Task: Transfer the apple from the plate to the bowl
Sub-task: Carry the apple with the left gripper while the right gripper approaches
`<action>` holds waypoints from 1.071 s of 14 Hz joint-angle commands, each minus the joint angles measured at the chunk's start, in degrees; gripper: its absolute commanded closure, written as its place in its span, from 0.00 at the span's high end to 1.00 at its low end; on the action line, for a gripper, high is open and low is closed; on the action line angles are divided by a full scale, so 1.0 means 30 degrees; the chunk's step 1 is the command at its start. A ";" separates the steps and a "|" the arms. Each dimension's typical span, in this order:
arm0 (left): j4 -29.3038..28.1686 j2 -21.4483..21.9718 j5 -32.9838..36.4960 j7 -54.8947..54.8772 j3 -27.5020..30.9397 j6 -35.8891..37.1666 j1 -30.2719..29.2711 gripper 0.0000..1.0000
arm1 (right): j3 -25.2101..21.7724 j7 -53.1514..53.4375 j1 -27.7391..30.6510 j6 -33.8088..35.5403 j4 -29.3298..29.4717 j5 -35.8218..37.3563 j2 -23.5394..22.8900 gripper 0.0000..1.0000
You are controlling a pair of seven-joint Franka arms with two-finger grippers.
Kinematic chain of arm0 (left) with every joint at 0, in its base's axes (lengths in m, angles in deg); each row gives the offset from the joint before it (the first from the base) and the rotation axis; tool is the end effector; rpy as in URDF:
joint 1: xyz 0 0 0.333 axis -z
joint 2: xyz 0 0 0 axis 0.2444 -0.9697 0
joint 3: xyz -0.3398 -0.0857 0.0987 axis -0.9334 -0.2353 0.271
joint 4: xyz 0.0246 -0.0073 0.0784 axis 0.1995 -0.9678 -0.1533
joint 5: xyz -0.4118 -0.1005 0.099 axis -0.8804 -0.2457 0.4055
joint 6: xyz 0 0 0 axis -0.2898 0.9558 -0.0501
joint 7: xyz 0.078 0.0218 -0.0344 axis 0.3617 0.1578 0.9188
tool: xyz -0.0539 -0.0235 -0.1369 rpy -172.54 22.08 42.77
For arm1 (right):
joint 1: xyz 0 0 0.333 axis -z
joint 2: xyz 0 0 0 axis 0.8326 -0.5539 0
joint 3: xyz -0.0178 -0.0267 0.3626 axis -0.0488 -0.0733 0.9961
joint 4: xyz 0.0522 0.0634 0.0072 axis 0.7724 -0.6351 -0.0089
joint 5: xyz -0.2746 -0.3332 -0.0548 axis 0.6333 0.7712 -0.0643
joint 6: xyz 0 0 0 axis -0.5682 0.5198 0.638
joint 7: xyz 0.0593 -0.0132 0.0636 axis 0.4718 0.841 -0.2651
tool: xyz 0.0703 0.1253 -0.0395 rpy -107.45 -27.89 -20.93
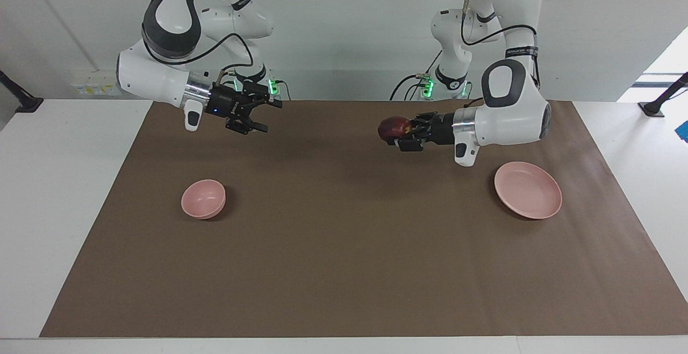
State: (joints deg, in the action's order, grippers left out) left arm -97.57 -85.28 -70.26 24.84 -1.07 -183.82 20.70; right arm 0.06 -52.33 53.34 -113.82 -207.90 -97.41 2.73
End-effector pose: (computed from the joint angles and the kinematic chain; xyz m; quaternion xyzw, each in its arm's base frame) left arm 0.5645 -0.2885 0.4478 0.7807 0.3661 -0.4035 0.3062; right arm 0.5126 0.0887 0.4575 -0.8677 -0.0731 0.0063 0.4917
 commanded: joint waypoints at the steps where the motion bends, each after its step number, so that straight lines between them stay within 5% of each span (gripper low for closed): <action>1: -0.0096 0.0328 -0.1492 0.1154 -0.1180 -0.0741 0.0073 0.00 | 0.0043 0.0551 -0.0396 -0.0368 -0.1737 -0.1053 0.1533 1.00; 6: -0.0738 0.0532 -0.4829 0.1976 -0.3706 -0.5019 0.0364 0.00 | 0.0102 0.3391 -0.0921 0.0188 -0.2092 -0.1579 0.1886 1.00; 9: -0.2758 0.1877 -0.9688 0.2006 -0.3825 -0.6544 0.0656 0.00 | 0.0102 0.3893 -0.0895 0.0248 -0.2092 -0.1845 0.1916 1.00; 15: -0.3611 0.2525 -1.0579 0.2035 -0.3970 -0.8183 0.2179 0.00 | 0.0102 0.5209 -0.0896 0.0656 -0.2004 -0.3336 0.1770 1.00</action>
State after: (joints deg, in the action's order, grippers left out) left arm -105.72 -80.50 -100.24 30.18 -13.45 -205.13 24.71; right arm 0.16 -38.77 50.14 -112.93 -212.92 -104.75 6.92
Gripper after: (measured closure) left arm 0.207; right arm 0.000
